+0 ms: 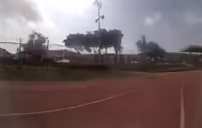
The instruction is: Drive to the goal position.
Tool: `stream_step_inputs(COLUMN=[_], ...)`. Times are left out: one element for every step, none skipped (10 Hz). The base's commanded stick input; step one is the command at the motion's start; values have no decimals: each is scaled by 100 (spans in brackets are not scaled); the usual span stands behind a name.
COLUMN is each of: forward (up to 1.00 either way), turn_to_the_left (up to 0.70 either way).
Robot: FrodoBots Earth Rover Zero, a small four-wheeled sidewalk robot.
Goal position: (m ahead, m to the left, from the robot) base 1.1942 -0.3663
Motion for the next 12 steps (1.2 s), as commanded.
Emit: stream_step_inputs(forward=[70, 70, 70, 70, 70, 70, 70, 70, 70, 70, 70, 70], turn_to_the_left=[0, 0, 0, 0, 0, 0, 0, 0, 0, 0, 0, 0])
